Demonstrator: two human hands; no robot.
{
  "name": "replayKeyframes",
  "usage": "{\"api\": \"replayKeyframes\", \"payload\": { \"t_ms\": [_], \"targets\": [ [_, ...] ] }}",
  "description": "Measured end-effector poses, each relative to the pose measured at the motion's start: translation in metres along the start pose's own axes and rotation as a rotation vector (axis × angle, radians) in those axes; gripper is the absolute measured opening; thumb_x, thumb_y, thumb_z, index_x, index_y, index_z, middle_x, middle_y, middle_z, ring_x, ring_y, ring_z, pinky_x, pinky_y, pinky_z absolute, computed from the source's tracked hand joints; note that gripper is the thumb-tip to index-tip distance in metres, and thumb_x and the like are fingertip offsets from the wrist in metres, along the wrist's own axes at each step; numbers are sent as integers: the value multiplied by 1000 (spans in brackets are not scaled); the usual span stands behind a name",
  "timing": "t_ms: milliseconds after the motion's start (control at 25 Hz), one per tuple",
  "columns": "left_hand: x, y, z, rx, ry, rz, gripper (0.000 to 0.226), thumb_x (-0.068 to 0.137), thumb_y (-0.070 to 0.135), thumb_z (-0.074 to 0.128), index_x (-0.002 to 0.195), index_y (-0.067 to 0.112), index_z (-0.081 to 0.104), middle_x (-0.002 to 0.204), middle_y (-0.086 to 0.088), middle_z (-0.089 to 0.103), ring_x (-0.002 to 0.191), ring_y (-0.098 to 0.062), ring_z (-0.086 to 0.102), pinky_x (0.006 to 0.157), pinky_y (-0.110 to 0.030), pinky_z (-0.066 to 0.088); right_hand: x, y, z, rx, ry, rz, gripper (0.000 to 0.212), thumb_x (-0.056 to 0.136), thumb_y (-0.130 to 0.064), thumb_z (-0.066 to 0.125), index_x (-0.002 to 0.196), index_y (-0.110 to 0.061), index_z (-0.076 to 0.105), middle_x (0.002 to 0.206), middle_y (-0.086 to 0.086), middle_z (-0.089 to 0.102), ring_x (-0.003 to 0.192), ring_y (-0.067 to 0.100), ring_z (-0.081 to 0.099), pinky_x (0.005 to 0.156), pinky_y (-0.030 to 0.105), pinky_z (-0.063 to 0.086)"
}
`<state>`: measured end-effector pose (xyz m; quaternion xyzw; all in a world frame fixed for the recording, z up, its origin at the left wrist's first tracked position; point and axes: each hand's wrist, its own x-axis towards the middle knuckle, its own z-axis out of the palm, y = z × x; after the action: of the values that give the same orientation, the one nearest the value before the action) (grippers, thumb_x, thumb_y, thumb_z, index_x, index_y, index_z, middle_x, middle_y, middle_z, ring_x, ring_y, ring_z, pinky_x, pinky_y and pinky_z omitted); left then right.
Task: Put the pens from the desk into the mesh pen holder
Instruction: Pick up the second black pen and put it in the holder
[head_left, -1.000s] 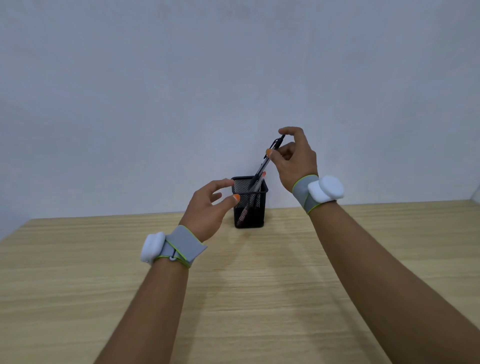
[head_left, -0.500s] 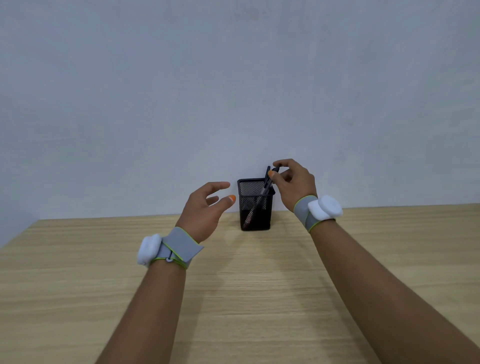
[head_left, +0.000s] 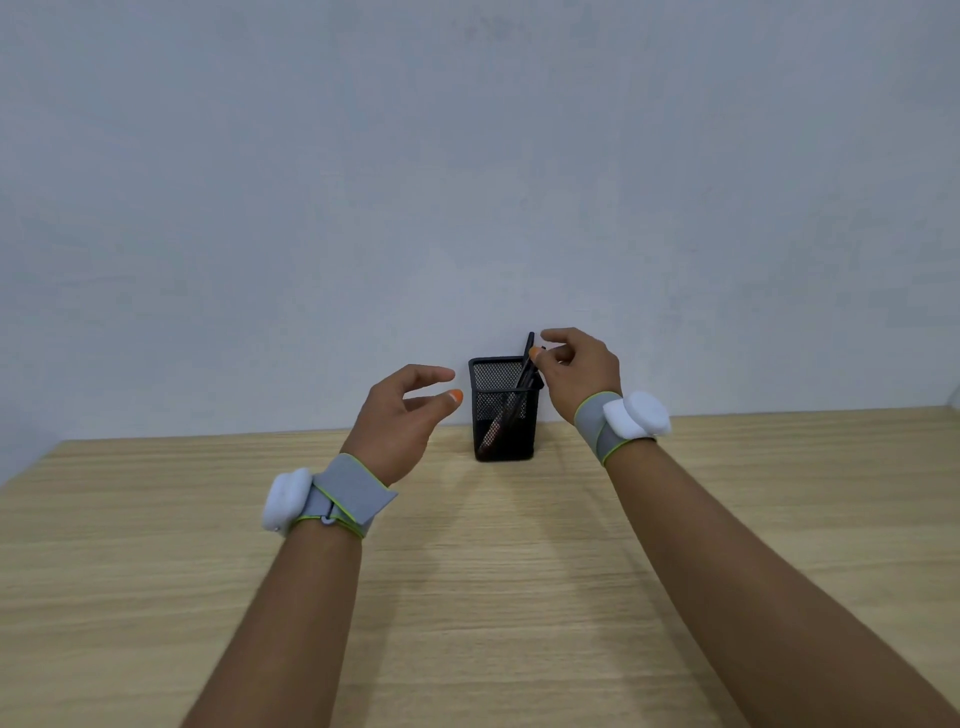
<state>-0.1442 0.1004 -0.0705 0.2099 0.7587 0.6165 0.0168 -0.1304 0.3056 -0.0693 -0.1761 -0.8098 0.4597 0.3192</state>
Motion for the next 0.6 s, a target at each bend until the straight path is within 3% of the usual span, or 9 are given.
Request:
{"api": "replayKeyframes", "payload": {
  "t_ms": [160, 440, 600],
  "targets": [
    [0, 2, 0, 8, -3, 1, 19, 85, 24, 65, 104, 26, 66, 118, 8, 62, 96, -9, 63, 89, -38, 51, 4, -2, 4, -20, -12, 16, 26, 87, -21, 62, 110, -15, 70, 106, 4, 72, 101, 18, 63, 83, 17, 40],
    [1, 2, 0, 25, -3, -2, 18, 86, 25, 65, 104, 25, 67, 114, 9, 63, 99, -17, 65, 91, -40, 51, 10, -5, 8, -23, -46, -10, 20, 84, -18, 64, 102, -19, 74, 101, 4, 73, 96, 20, 66, 86, 24, 48],
    [1, 2, 0, 26, -4, -1, 18, 86, 25, 65, 103, 25, 67, 113, 8, 63, 99, -18, 65, 92, -41, 51, 11, -1, 8, -81, -39, -19, 23, 85, -24, 64, 107, -25, 72, 111, 3, 66, 99, 17, 59, 83, 20, 40]
  ]
}}
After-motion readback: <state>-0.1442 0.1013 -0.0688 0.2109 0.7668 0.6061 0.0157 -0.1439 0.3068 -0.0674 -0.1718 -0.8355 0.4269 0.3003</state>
